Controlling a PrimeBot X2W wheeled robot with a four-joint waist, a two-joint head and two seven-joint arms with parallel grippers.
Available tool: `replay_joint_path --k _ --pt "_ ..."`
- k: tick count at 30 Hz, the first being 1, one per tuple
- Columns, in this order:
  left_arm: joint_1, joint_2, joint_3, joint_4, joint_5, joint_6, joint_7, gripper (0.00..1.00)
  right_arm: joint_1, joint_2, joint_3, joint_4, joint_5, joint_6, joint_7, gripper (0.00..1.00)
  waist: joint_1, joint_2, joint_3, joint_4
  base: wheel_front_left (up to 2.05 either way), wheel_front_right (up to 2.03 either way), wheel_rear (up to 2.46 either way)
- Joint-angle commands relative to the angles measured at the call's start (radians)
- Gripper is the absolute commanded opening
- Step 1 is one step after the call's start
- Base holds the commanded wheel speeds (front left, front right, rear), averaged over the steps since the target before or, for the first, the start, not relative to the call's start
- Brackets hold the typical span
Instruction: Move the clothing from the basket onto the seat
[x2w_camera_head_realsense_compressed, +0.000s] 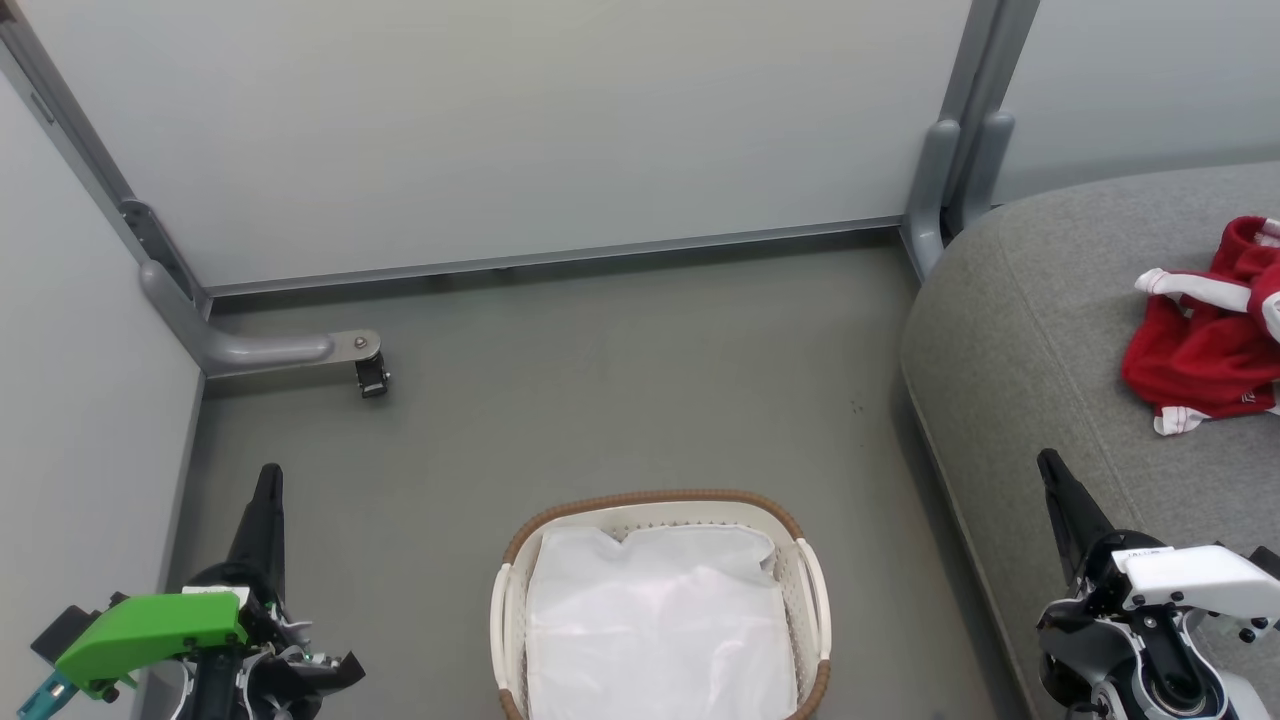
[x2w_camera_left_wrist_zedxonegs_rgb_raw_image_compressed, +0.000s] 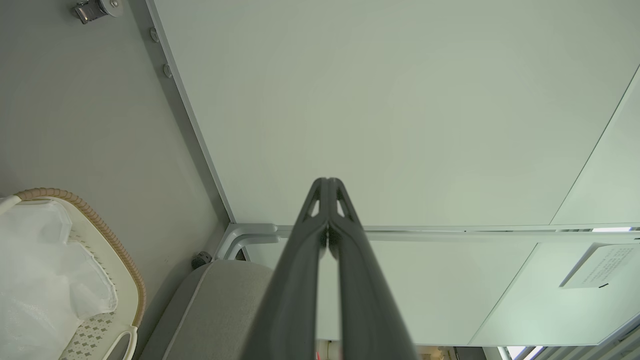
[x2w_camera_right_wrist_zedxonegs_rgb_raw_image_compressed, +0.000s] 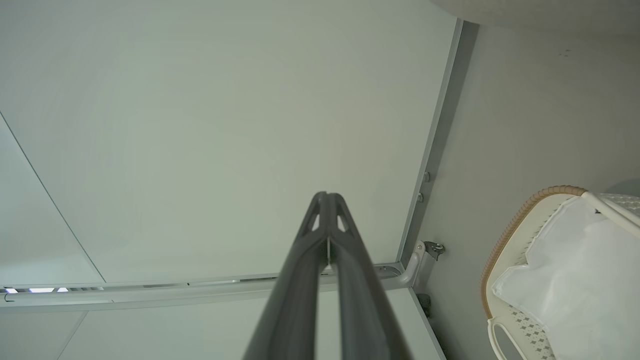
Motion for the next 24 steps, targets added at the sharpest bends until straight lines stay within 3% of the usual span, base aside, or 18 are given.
replay_joint_path --k 1,24 --pt "-0.01 0.007 0.002 -0.002 -0.003 -0.004 0.004 0.0 -0.007 -0.006 -0.002 -0.004 0.004 0.0 0.002 0.0 0.0 0.0 0.0 0.0 0.0 0.0 0.0" --pt "-0.01 0.007 0.002 -0.002 -0.003 -0.004 0.004 0.0 -0.007 -0.006 -0.002 -0.004 0.004 0.0 0.002 0.0 0.0 0.0 0.0 0.0 0.0 0.0 0.0"
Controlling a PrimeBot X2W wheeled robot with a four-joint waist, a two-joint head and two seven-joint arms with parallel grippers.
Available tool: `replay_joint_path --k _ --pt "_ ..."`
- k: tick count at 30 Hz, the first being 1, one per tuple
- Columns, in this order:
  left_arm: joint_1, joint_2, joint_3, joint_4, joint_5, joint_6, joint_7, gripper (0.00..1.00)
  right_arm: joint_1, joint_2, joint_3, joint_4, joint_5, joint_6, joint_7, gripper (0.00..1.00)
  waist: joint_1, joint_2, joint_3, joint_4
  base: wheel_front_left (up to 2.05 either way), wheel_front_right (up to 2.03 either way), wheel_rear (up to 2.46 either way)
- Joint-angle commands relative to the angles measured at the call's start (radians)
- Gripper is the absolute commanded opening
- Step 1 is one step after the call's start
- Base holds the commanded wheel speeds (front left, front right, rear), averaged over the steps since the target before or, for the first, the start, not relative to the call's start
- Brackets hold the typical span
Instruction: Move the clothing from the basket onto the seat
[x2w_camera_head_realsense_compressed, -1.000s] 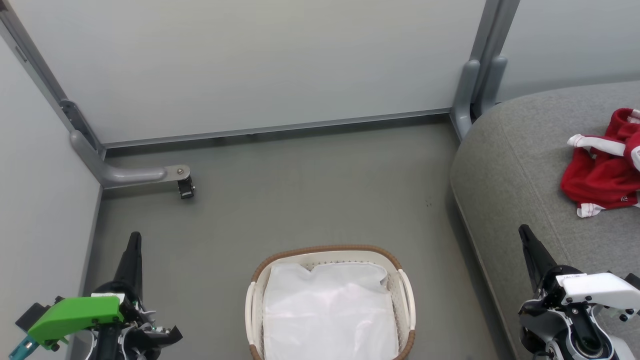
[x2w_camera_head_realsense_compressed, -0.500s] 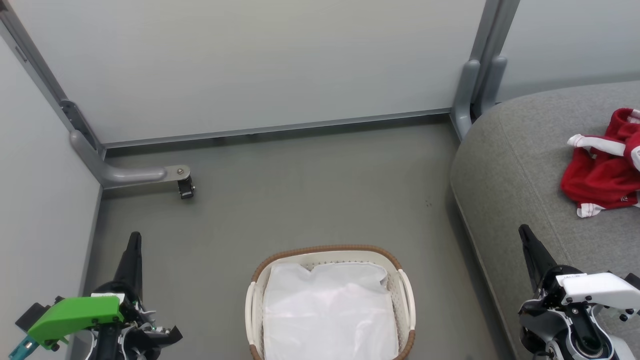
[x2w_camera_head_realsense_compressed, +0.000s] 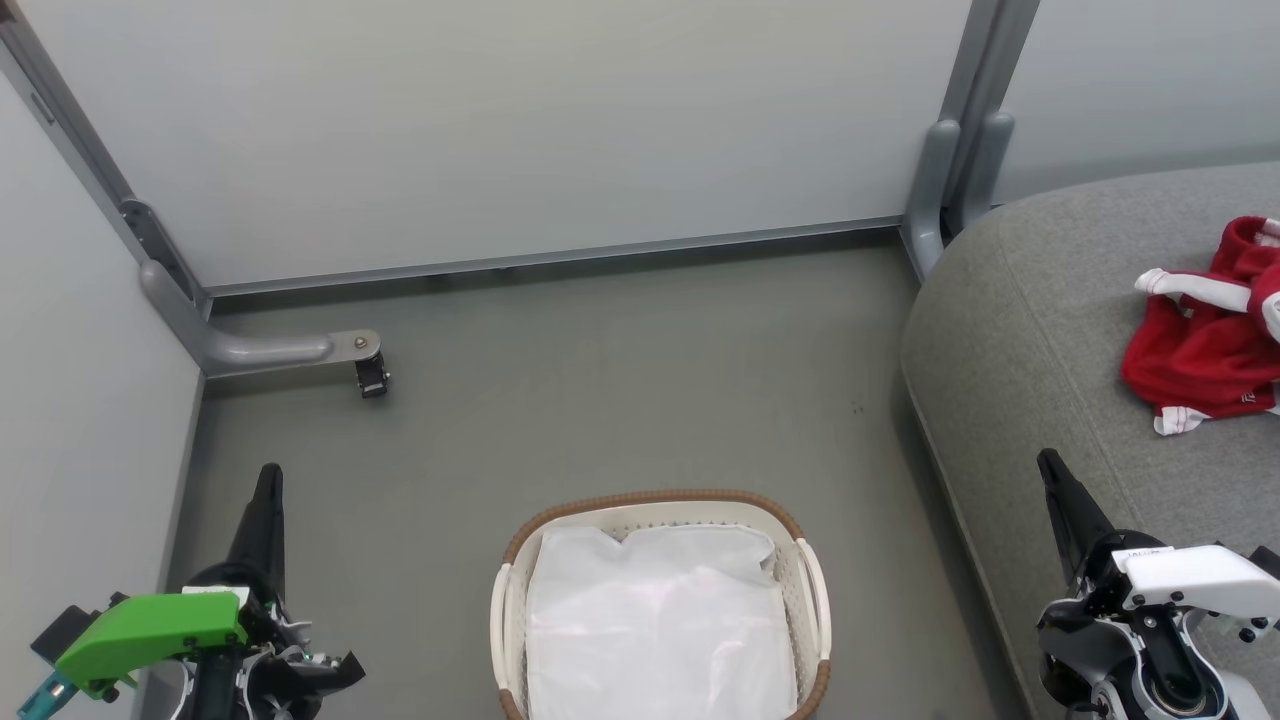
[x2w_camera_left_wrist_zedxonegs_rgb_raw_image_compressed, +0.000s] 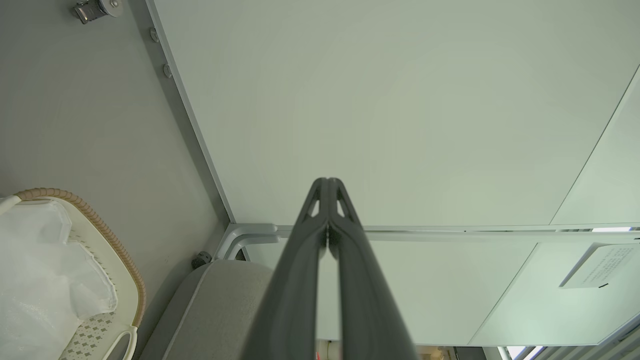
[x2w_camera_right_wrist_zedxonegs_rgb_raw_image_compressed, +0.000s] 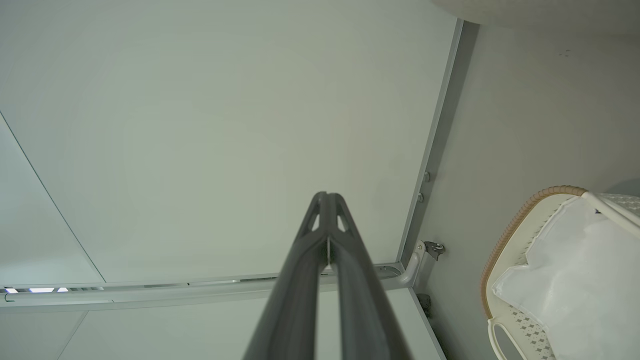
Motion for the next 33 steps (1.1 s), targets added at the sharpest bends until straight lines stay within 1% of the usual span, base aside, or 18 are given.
replay_joint_path --k 1,33 --pt "-0.01 0.007 0.002 -0.002 -0.003 -0.004 0.004 0.0 -0.007 -0.006 -0.002 -0.004 0.004 0.0 0.002 0.0 0.0 0.0 0.0 0.0 0.0 0.0 0.0" --pt "-0.01 0.007 0.002 -0.002 -0.004 -0.004 0.004 0.0 -0.006 -0.006 -0.001 -0.004 0.004 0.0 0.001 0.0 0.0 0.0 0.0 0.0 0.0 0.0 0.0"
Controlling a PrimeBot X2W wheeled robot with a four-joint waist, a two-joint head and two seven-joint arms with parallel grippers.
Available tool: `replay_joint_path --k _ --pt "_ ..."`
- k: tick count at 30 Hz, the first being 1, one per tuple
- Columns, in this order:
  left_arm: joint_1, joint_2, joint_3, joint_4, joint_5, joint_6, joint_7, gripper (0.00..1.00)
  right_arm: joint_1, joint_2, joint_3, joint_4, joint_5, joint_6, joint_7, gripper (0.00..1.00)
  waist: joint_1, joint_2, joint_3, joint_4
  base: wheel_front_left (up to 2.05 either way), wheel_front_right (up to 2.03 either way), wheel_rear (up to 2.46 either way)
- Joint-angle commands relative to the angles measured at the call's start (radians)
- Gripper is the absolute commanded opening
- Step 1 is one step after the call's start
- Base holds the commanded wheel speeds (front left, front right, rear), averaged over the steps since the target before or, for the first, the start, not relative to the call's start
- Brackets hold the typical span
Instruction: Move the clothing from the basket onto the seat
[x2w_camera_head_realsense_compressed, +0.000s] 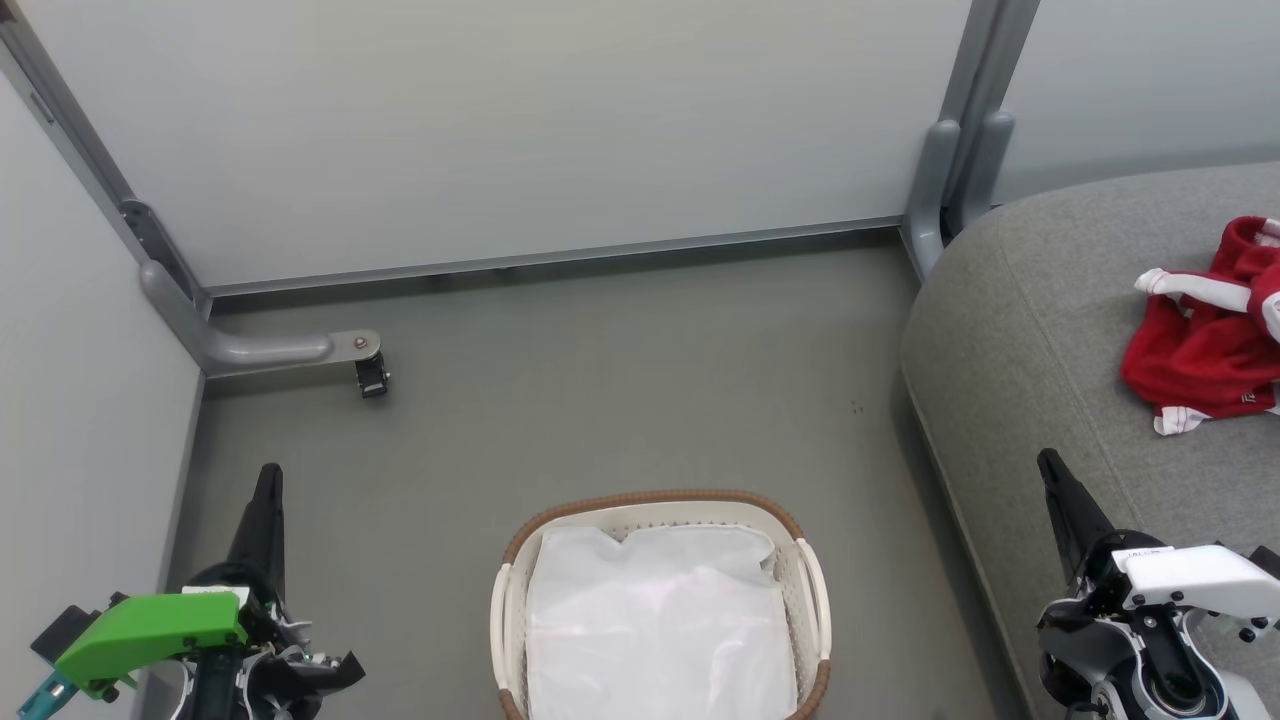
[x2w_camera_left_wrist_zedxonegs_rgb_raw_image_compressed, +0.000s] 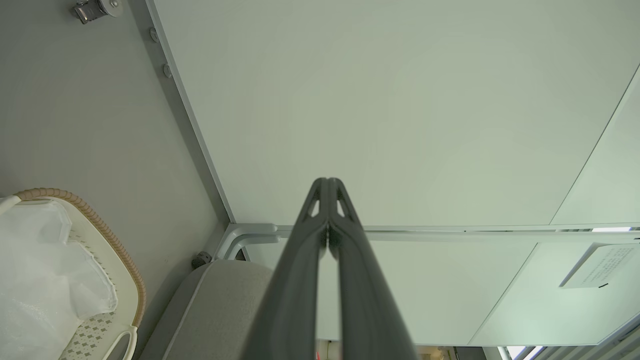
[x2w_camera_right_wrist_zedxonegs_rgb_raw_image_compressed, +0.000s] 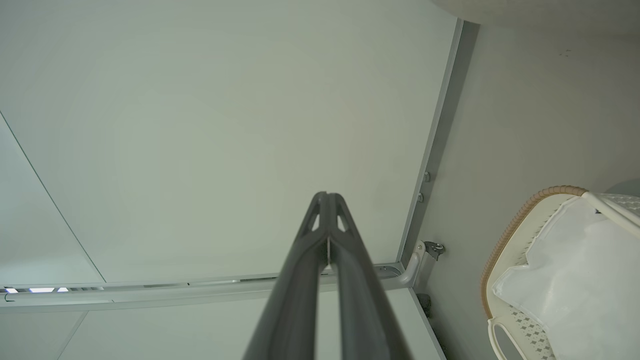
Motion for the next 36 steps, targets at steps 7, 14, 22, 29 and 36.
replay_joint_path --k 7,14,22,29,36 --pt "-0.01 0.007 0.002 -0.002 -0.004 -0.004 0.004 0.0 -0.006 -0.006 -0.001 -0.003 0.004 0.0 0.001 0.0 0.0 0.0 0.0 0.0 0.0 0.0 0.0" --pt "-0.01 0.007 0.002 -0.002 -0.004 -0.005 0.004 0.0 -0.006 -0.006 -0.001 -0.003 0.004 0.0 0.001 0.0 0.0 0.0 0.0 0.0 0.0 0.0 0.0" --pt "-0.01 0.007 0.002 -0.002 -0.004 -0.005 0.004 0.0 -0.006 -0.006 -0.001 -0.003 0.004 0.0 0.001 0.0 0.0 0.0 0.0 0.0 0.0 0.0 0.0" --pt "-0.01 0.007 0.002 -0.002 -0.004 -0.005 0.004 0.0 -0.006 -0.006 -0.001 -0.003 0.004 0.0 0.001 0.0 0.0 0.0 0.0 0.0 0.0 0.0 0.0" --pt "-0.01 0.007 0.002 -0.002 -0.004 -0.005 0.003 0.0 -0.006 -0.006 -0.001 -0.003 0.004 0.0 0.001 0.0 0.0 0.0 0.0 0.0 0.0 0.0 0.0"
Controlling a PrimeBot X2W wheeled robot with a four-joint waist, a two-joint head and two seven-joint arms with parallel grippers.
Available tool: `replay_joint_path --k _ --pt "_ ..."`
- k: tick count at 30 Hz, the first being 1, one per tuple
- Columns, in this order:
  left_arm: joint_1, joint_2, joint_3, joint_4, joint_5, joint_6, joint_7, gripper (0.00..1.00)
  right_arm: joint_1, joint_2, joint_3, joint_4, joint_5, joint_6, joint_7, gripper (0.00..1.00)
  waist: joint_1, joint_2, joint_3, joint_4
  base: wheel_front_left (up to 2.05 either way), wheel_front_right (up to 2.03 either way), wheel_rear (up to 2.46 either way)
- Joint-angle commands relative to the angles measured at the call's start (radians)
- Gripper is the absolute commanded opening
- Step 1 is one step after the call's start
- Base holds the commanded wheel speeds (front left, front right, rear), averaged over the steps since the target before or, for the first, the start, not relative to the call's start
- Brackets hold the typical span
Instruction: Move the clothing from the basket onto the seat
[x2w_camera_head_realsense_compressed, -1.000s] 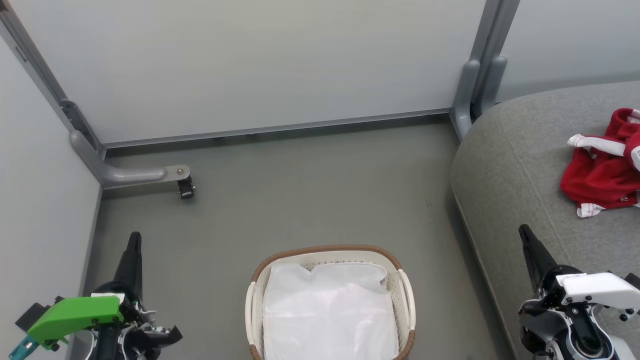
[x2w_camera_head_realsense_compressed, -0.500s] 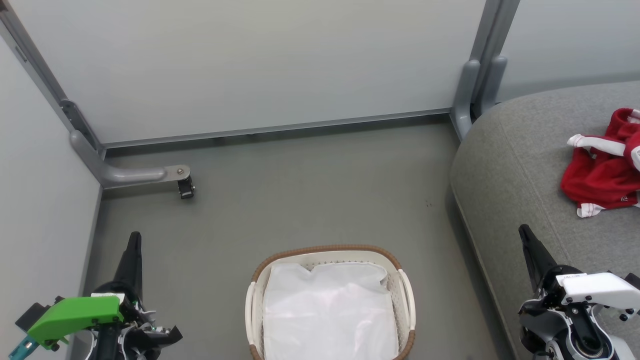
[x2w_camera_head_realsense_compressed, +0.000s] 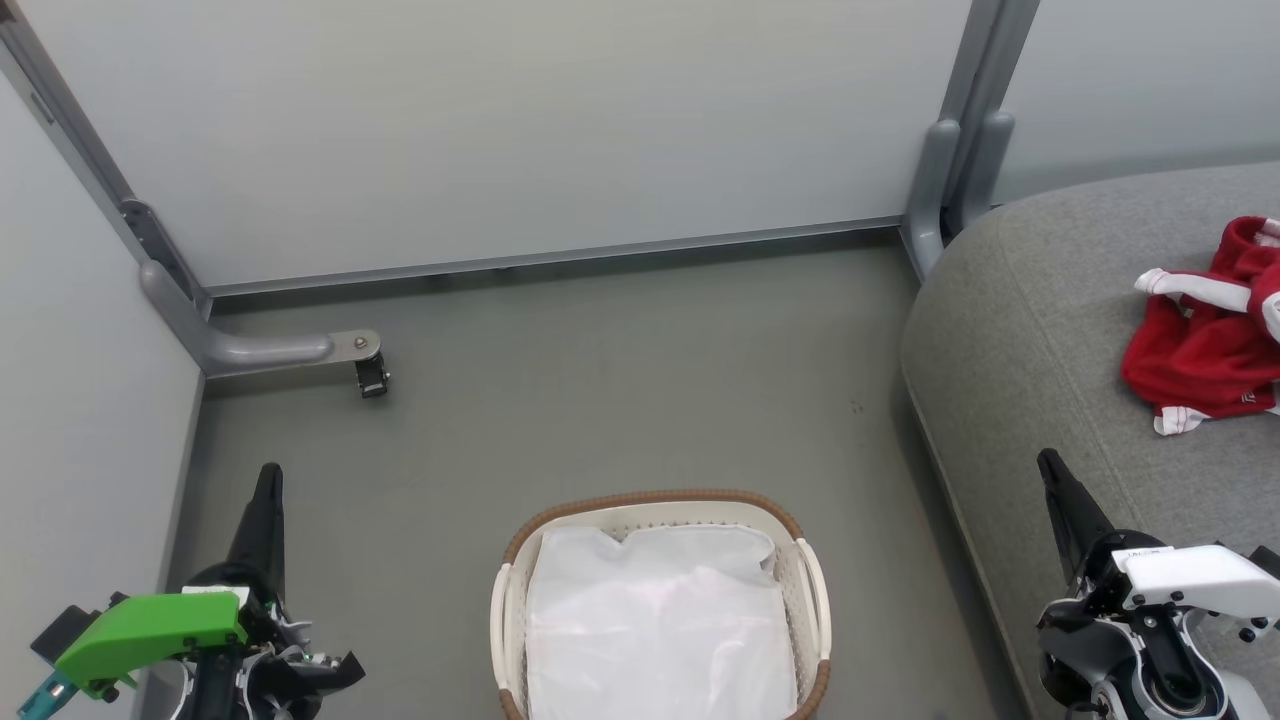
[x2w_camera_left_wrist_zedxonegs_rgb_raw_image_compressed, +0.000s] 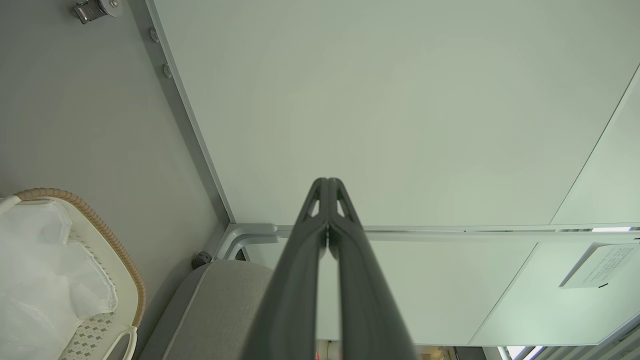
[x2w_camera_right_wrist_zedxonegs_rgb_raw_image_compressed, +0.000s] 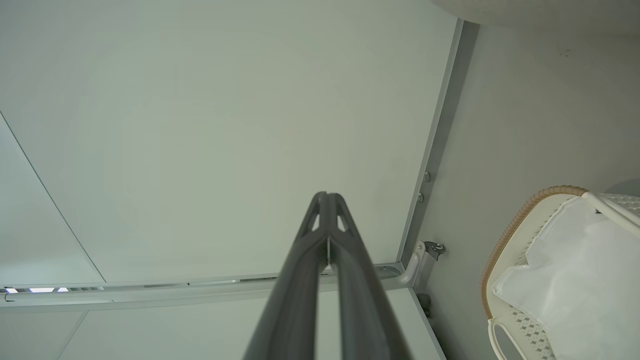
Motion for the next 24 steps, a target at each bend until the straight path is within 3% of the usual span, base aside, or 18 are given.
replay_joint_path --k 1,24 --pt "-0.01 0.007 0.002 -0.002 -0.004 -0.005 0.003 0.0 -0.006 -0.006 -0.001 -0.003 0.004 0.0 0.001 0.0 0.0 0.0 0.0 0.0 0.0 0.0 0.0" --pt "-0.01 0.007 0.002 -0.002 -0.004 -0.005 0.003 0.0 -0.006 -0.006 -0.001 -0.003 0.004 0.0 0.001 0.0 0.0 0.0 0.0 0.0 0.0 0.0 0.0"
